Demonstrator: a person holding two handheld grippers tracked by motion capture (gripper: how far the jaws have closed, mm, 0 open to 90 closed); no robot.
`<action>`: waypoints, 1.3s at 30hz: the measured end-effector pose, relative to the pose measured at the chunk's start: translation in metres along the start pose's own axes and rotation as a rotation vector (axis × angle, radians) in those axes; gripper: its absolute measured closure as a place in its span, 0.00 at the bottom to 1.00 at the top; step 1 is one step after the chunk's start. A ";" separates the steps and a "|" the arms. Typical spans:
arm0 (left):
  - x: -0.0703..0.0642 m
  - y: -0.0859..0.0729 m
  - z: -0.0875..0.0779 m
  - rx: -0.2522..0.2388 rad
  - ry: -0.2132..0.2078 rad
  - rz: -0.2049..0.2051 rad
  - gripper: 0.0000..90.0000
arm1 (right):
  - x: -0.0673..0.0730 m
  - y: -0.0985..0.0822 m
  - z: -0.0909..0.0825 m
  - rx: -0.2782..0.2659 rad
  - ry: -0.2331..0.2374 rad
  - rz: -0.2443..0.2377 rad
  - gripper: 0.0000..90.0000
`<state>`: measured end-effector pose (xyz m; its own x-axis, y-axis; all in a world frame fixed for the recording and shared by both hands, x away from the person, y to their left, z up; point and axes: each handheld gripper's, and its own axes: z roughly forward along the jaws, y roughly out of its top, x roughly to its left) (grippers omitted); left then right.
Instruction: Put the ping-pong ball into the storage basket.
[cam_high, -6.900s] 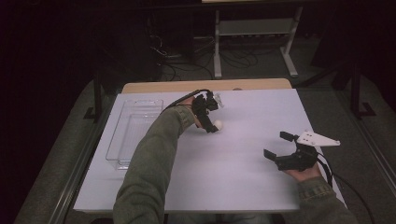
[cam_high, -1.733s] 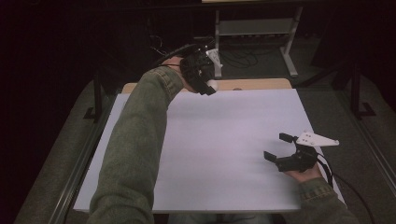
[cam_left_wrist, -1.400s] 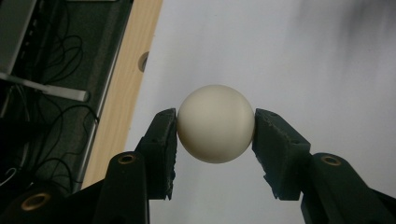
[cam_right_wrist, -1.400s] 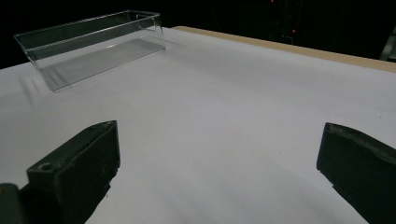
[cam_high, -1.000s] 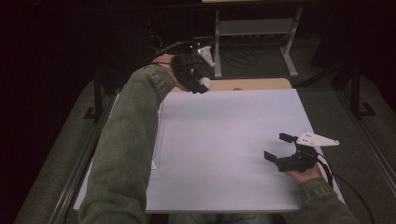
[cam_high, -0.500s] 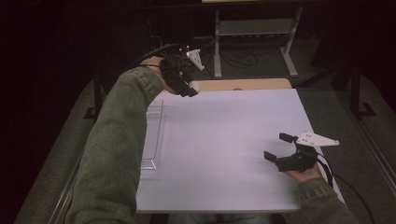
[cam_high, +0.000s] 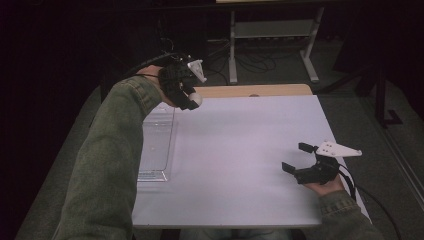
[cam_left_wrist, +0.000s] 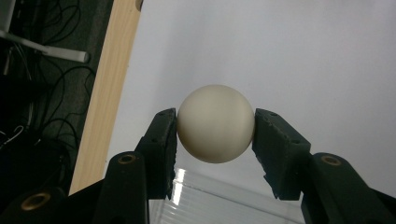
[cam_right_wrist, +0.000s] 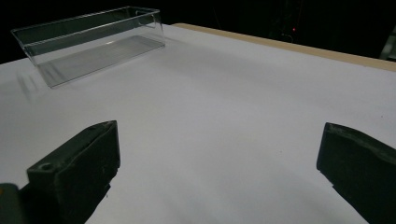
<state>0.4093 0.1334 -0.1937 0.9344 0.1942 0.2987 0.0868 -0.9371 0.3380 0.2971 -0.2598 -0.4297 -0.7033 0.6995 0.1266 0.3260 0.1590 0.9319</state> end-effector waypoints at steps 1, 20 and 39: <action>0.000 -0.002 -0.001 0.001 -0.001 -0.004 0.56 | 0.000 0.000 0.000 0.000 -0.001 -0.002 0.00; -0.004 -0.037 -0.012 0.034 -0.003 -0.029 0.56 | 0.000 0.000 0.000 0.000 -0.007 -0.008 0.00; -0.004 -0.080 -0.026 0.066 0.016 -0.063 0.56 | 0.003 0.000 0.002 0.016 0.001 -0.030 0.00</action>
<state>0.3900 0.2148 -0.1989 0.9206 0.2574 0.2936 0.1682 -0.9400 0.2967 0.2968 -0.2565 -0.4296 -0.7133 0.6938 0.0991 0.3146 0.1906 0.9299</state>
